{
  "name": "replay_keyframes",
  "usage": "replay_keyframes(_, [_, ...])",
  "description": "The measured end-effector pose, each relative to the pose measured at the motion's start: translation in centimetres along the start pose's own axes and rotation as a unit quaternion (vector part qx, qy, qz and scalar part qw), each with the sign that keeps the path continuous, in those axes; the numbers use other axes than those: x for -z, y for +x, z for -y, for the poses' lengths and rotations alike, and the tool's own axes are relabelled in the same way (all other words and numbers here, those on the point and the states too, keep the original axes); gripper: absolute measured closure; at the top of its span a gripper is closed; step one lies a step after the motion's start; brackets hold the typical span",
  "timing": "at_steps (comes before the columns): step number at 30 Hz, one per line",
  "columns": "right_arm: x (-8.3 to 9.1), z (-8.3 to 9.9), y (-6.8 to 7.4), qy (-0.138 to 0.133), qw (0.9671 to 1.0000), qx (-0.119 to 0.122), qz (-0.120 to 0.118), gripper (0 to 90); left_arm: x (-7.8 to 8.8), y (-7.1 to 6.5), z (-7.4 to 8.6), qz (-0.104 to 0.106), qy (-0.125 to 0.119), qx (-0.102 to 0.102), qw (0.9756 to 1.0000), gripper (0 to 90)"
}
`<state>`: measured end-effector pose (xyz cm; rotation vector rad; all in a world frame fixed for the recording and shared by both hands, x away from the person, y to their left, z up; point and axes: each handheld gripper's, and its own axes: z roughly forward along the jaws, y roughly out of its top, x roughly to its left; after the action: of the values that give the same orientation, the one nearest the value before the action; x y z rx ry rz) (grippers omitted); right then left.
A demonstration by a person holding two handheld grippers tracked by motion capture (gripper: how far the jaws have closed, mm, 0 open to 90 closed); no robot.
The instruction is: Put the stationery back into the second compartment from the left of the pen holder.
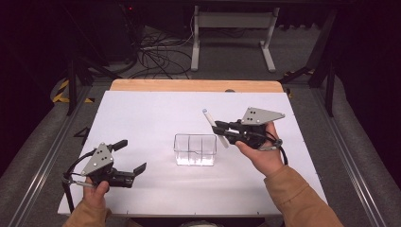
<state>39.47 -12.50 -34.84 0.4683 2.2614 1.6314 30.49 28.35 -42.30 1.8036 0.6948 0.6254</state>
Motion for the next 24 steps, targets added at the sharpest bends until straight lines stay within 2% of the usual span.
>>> replay_keyframes(8, [-1.8,-0.3,0.7,-0.012,0.9999,0.003,0.007,79.0,0.0,0.0,0.0,0.001,0.0,0.001,1.0,2.1])
replay_keyframes(24, [-5.3,0.5,1.3,-0.036,0.9992,-0.012,0.013,79.0,0.0,0.1,0.1,0.002,0.0,0.003,1.0,2.1])
